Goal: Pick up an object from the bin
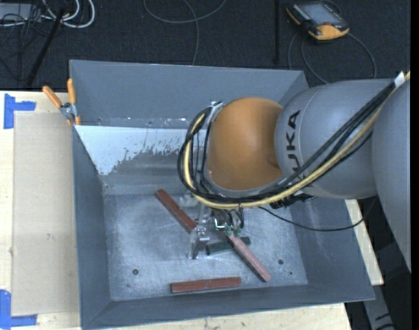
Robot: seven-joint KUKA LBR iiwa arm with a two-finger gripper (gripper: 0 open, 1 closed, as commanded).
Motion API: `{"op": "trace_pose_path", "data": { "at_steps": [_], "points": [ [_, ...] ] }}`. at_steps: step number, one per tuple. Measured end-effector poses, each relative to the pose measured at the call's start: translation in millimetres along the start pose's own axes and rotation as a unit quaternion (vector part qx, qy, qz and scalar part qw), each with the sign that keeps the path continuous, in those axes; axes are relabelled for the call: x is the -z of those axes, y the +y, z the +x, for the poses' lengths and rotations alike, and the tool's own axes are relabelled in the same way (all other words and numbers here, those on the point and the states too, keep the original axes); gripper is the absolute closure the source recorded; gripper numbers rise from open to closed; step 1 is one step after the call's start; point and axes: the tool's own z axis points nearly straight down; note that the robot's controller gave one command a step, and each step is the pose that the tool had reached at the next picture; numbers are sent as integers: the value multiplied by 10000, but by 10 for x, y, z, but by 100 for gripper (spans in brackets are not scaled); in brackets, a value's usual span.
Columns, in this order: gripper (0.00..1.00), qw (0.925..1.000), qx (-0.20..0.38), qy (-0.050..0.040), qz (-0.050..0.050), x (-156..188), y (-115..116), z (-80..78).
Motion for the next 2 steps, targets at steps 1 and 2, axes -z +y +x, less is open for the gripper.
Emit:
{"op": "trace_pose_path", "data": {
  "at_steps": [1,2],
  "points": [
    [0,10000,-16,-39,-5,42,-5,-19],
    [100,9993,357,-122,-15,-849,-553,-325]
  ]
}}
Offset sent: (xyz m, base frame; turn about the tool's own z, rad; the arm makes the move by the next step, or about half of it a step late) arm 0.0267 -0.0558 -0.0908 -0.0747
